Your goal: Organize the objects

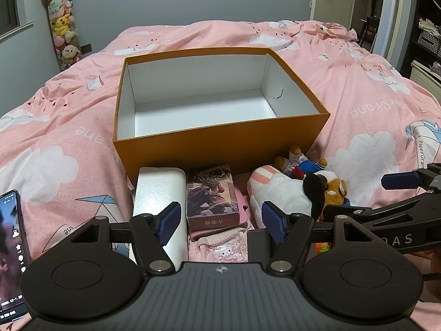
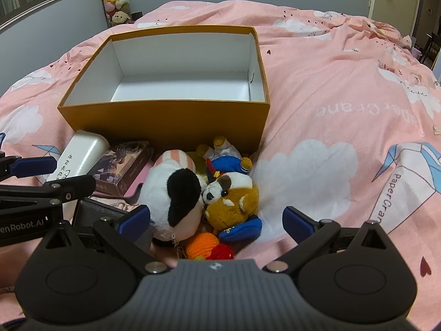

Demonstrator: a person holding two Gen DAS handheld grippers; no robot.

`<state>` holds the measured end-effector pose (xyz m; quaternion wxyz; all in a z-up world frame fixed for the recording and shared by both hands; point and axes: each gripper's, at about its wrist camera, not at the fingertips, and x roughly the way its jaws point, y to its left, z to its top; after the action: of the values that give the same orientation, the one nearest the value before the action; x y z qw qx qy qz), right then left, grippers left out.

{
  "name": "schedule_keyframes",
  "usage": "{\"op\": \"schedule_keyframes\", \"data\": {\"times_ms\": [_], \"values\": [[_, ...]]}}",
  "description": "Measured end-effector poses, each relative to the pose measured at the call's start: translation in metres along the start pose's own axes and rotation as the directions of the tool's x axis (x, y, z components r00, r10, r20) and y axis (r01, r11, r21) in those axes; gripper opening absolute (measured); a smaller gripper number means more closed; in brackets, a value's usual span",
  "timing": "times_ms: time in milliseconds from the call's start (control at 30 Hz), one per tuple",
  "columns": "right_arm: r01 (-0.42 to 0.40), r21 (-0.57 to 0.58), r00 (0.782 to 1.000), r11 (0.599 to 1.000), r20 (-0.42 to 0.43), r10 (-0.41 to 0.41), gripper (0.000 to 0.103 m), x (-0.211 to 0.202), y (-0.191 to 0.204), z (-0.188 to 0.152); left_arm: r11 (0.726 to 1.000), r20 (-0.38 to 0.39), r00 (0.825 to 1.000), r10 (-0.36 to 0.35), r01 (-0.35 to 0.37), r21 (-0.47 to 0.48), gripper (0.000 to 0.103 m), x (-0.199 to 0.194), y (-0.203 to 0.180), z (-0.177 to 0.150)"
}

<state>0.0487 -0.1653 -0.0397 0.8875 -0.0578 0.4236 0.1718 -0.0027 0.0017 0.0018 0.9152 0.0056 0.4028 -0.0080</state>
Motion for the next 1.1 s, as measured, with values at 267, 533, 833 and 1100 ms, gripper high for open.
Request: {"op": "schedule_keyframes", "data": {"times_ms": [267, 533, 833, 1100], "values": [[-0.012, 0.003, 1.0, 1.0, -0.002, 0.012, 0.102, -0.002, -0.001, 0.002, 1.0, -0.007, 1.0, -0.02, 0.02, -0.004, 0.078, 0.001, 0.003, -0.001], [-0.127, 0.007, 0.992, 0.992, -0.014, 0.127, 0.077, -0.007, 0.0, 0.007, 0.996, -0.046, 0.995, -0.087, 0.087, -0.002, 0.06, -0.008, 0.013, 0.003], [-0.277, -0.062, 0.959, 0.959, -0.087, 0.271, 0.057, -0.012, 0.025, 0.009, 0.984, -0.169, 0.969, -0.181, 0.179, -0.027, 0.038, -0.007, 0.024, -0.005], [-0.29, -0.114, 0.953, 0.95, -0.122, 0.276, 0.057, -0.01, 0.035, 0.017, 0.993, -0.183, 0.976, -0.115, 0.107, -0.053, 0.038, -0.002, 0.049, 0.002]]}}
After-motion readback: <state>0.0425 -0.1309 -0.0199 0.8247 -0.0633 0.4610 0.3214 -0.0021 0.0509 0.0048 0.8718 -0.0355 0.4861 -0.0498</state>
